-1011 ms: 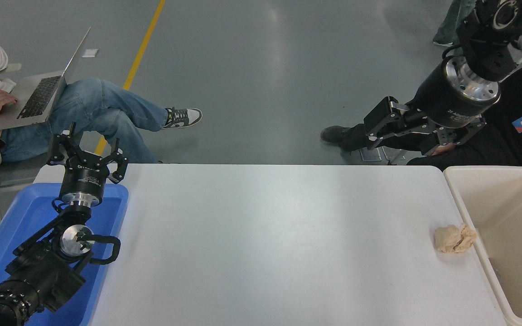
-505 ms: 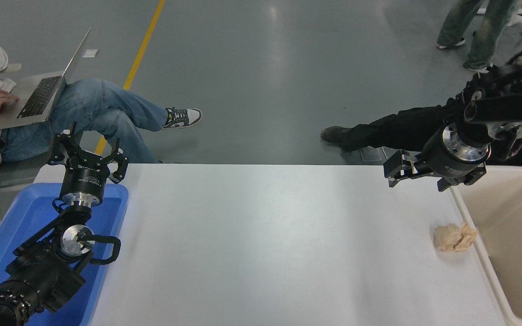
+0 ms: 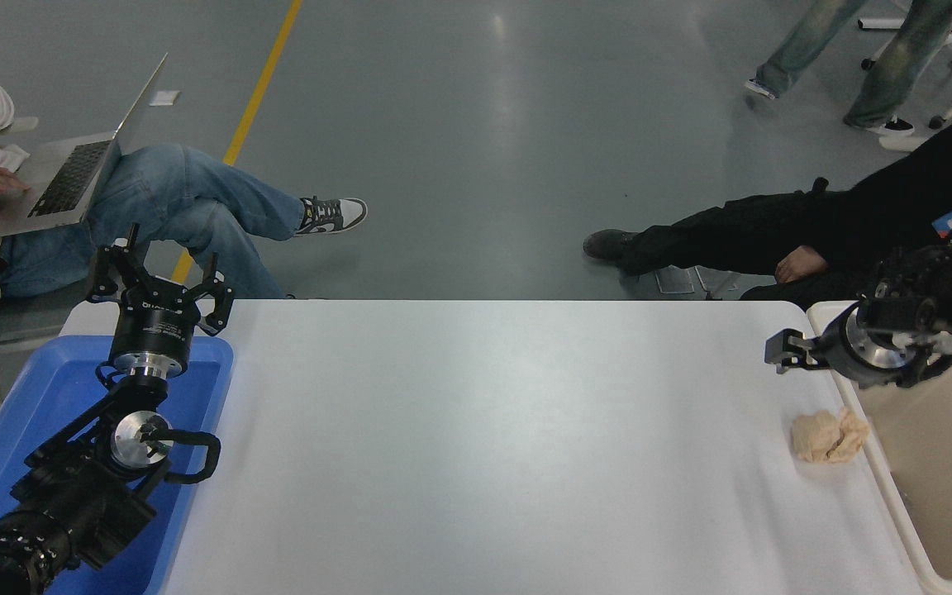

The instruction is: Pick up paper ball place in dustbin

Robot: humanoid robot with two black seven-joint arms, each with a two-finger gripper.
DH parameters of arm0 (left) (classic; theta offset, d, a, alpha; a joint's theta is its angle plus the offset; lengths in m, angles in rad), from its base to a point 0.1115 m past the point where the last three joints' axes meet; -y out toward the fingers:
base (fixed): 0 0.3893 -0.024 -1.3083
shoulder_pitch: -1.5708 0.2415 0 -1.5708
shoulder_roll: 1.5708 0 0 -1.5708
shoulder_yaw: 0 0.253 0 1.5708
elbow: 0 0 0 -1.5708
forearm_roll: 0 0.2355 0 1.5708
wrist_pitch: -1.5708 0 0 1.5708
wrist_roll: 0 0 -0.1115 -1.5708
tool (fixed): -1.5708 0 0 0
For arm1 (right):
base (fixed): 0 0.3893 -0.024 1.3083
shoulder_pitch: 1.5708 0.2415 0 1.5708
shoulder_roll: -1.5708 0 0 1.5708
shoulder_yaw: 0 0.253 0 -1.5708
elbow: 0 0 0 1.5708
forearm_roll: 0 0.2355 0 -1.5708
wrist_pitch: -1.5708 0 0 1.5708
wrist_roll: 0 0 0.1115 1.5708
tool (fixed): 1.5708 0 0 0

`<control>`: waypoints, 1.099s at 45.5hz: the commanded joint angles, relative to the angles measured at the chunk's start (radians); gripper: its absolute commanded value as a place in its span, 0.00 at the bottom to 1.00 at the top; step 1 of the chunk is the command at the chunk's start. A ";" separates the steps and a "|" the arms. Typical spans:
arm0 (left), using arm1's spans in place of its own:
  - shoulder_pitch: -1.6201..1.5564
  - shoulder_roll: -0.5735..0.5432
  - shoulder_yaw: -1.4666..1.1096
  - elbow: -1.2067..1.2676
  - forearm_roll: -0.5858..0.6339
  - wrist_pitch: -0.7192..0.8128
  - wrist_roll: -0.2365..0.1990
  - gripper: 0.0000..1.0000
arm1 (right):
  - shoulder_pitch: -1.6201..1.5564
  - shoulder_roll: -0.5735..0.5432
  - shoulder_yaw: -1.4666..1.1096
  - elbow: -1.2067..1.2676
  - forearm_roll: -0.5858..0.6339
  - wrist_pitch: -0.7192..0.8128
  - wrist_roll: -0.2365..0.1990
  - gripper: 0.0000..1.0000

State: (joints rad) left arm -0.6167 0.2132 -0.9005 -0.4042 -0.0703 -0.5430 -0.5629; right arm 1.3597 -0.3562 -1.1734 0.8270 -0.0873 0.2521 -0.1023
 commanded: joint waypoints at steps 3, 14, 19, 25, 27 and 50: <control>0.000 0.000 0.000 -0.001 0.000 0.000 0.000 0.99 | -0.241 -0.007 0.084 -0.193 0.001 -0.105 0.000 1.00; 0.000 0.000 0.000 0.001 0.000 0.000 0.000 0.99 | -0.353 -0.007 0.161 -0.272 0.101 -0.151 0.000 1.00; 0.000 0.000 0.000 0.001 0.000 0.000 0.000 0.99 | -0.358 -0.007 0.166 -0.272 0.121 -0.151 0.001 1.00; 0.000 0.000 0.000 0.001 0.000 0.000 0.000 0.99 | -0.355 -0.007 0.167 -0.272 0.124 -0.152 0.000 1.00; 0.000 0.000 0.000 -0.001 0.000 0.000 0.000 0.99 | -0.356 -0.007 0.172 -0.272 0.124 -0.154 0.000 1.00; 0.000 0.000 0.000 -0.001 0.000 0.000 0.000 0.99 | -0.393 -0.007 0.314 -0.255 0.253 -0.154 0.000 0.43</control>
State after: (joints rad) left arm -0.6167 0.2132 -0.9004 -0.4040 -0.0705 -0.5430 -0.5630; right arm 0.9863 -0.3618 -0.9137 0.5638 0.0636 0.0989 -0.1029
